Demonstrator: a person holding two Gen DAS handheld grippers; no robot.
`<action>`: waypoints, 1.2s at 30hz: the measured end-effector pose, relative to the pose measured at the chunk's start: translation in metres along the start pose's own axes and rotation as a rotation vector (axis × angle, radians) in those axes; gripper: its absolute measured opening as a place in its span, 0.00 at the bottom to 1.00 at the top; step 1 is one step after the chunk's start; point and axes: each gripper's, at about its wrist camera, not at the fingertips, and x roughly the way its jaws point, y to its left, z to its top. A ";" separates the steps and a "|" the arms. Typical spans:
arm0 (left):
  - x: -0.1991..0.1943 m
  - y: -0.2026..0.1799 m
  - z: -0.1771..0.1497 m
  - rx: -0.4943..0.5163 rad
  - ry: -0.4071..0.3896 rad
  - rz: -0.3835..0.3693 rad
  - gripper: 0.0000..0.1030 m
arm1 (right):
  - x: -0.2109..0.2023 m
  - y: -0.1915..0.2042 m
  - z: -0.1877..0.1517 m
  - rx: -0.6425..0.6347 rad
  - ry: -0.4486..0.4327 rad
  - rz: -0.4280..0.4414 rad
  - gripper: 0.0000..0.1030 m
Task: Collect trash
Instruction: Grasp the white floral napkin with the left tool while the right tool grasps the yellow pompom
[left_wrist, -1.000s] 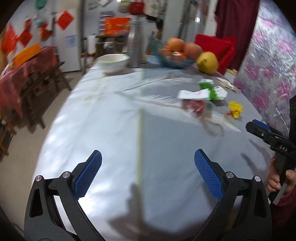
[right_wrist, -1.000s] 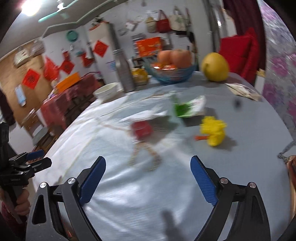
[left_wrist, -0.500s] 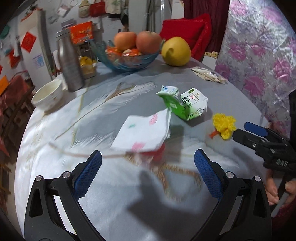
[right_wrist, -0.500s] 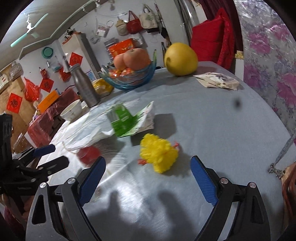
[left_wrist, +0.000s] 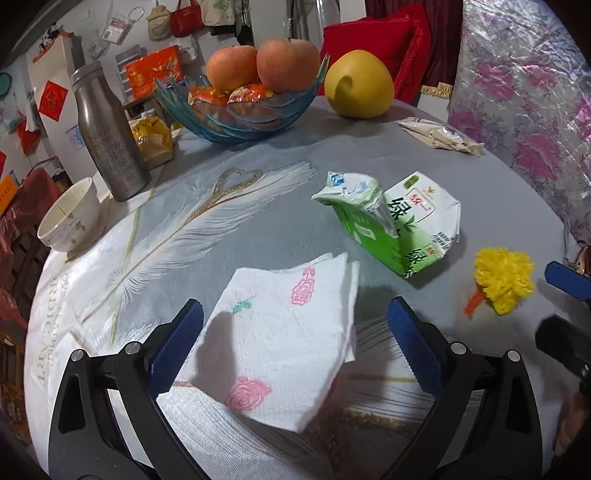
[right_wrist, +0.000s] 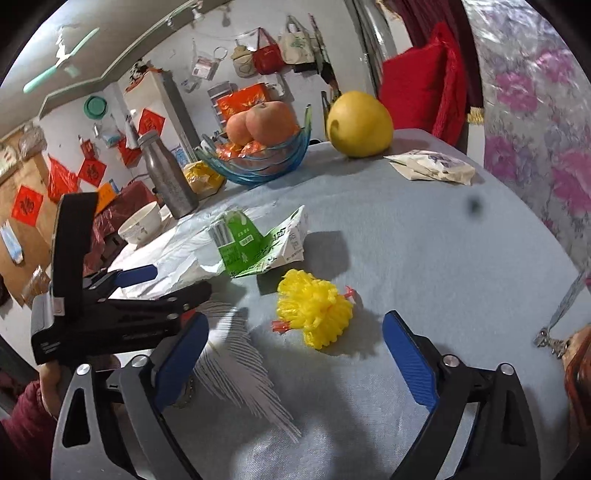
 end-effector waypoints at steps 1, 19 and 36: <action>0.002 0.001 -0.001 -0.004 0.000 -0.002 0.86 | 0.001 0.000 0.000 -0.003 0.003 0.001 0.94; -0.027 0.061 -0.011 -0.208 -0.077 -0.125 0.34 | 0.008 -0.005 0.002 0.032 0.029 -0.019 0.94; -0.032 0.086 -0.024 -0.288 -0.058 -0.158 0.32 | 0.032 -0.008 0.009 0.060 0.098 0.005 0.29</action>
